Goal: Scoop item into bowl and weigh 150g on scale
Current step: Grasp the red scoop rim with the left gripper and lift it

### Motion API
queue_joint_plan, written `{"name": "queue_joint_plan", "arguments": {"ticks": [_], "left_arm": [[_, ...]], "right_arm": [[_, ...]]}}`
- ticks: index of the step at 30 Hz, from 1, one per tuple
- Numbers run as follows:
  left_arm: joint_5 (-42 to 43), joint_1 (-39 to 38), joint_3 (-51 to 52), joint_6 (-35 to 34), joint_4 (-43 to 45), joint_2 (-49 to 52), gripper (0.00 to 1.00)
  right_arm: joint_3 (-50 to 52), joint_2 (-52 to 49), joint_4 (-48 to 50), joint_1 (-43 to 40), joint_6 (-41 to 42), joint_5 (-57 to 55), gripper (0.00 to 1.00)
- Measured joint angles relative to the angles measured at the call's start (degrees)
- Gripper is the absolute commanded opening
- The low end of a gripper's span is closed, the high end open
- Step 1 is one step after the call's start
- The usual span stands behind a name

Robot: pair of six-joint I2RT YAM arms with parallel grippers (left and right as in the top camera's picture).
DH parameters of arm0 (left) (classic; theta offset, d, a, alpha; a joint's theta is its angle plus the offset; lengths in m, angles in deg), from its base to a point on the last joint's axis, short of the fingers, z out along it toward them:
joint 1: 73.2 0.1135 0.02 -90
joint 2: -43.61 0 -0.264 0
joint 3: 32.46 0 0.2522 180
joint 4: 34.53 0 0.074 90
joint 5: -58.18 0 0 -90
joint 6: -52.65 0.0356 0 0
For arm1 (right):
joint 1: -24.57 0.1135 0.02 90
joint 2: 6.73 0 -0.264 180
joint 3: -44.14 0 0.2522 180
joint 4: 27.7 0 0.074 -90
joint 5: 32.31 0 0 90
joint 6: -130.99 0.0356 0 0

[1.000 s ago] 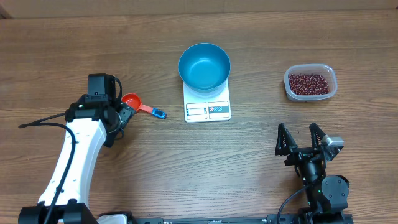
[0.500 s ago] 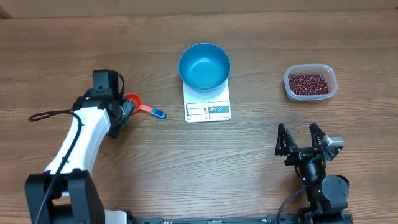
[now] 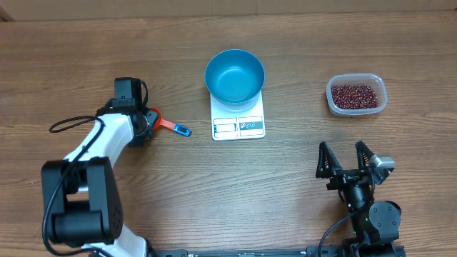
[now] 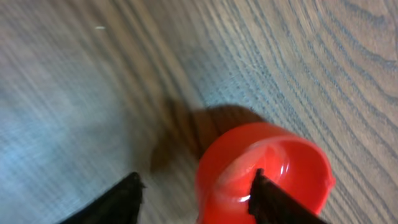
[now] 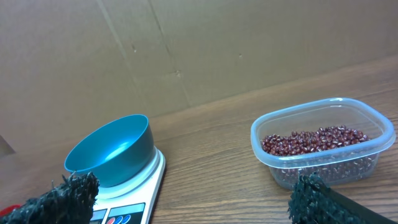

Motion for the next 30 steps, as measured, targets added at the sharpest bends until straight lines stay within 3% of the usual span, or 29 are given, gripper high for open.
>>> {"name": "queue_joint_plan", "arguments": {"ticks": [2, 15, 22, 26, 30], "left_arm": [[0.57, 0.00, 0.00, -0.22, 0.90, 1.27, 0.04], [5.57, 3.67, -0.68, -0.22, -6.34, -0.83, 0.04], [17.07, 9.03, -0.68, 0.98, -10.99, -13.66, 0.04], [26.80, 11.13, -0.70, 6.78, -13.99, -17.44, 0.04], [32.70, 11.21, -0.68, 10.45, -23.12, -18.43, 0.04]], "right_arm": [[0.00, 0.00, 0.02, 0.00, 0.02, 0.00, 1.00], [0.00, 0.00, 0.04, 0.00, 0.02, 0.00, 1.00], [0.00, 0.00, 0.02, 0.00, 0.02, -0.02, 1.00], [0.00, 0.00, 0.04, 0.00, 0.00, 0.00, 1.00], [-0.02, 0.00, 0.02, 0.00, 0.02, 0.00, 1.00]]}}
